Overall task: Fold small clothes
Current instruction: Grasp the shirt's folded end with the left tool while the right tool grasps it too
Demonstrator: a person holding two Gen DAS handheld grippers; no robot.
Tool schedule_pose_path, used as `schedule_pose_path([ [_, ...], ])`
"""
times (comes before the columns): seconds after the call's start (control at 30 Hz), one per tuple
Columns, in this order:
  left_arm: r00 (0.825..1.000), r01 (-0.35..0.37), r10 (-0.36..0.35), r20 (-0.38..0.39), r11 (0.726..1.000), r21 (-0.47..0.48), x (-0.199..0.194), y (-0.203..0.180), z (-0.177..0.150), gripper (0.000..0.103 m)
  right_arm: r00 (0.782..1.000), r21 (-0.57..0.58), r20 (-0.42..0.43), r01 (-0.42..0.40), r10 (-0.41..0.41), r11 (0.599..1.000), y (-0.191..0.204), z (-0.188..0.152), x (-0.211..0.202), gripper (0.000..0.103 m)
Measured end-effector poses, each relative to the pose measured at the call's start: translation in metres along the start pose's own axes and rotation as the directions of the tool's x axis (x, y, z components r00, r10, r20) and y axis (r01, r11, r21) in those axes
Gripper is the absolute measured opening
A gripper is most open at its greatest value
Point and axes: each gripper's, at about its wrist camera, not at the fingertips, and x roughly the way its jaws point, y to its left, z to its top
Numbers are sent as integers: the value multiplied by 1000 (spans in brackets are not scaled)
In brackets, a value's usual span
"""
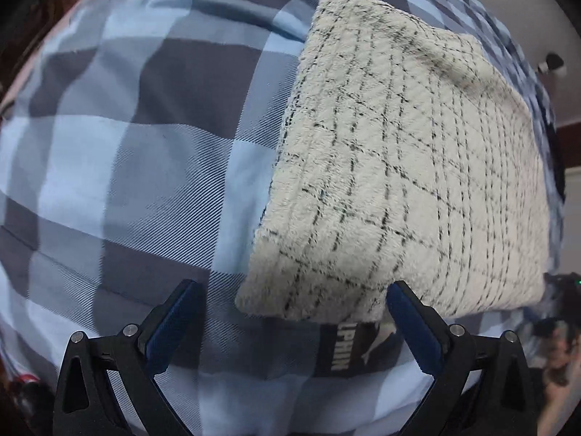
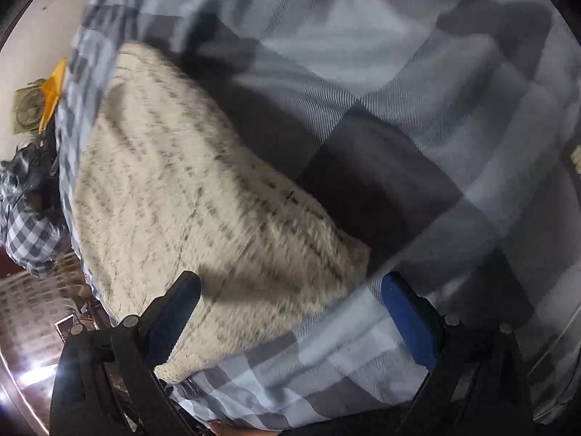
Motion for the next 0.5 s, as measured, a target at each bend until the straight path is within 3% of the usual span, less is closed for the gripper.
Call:
schedule_pose_path([
  [0.13, 998, 66, -65, 5, 998, -24, 2, 5, 5, 100, 1000, -35, -5, -3, 3, 999, 9, 4, 9, 98],
  [0.17, 994, 107, -107, 5, 993, -39, 3, 7, 6, 89, 1000, -52, 3, 2, -2, 999, 13, 4, 10, 91],
  [0.2, 988, 154, -154, 3, 987, -53, 3, 10, 10, 69, 1000, -75, 15, 13, -11, 997, 19, 3, 10, 82],
  [0.23, 979, 203, -204, 0, 977, -68, 2, 13, 13, 61, 1000, -95, 22, 17, -15, 995, 22, 2, 10, 62],
  [0.37, 967, 254, -255, 6, 965, -64, -2, 9, 10, 30, 997, -173, 75, 36, -23, 984, 35, -7, 6, 33],
  [0.5, 975, 223, -222, 27, 974, -32, -11, 0, 6, 17, 992, -231, 123, 68, -40, 971, 47, -14, 4, 22],
])
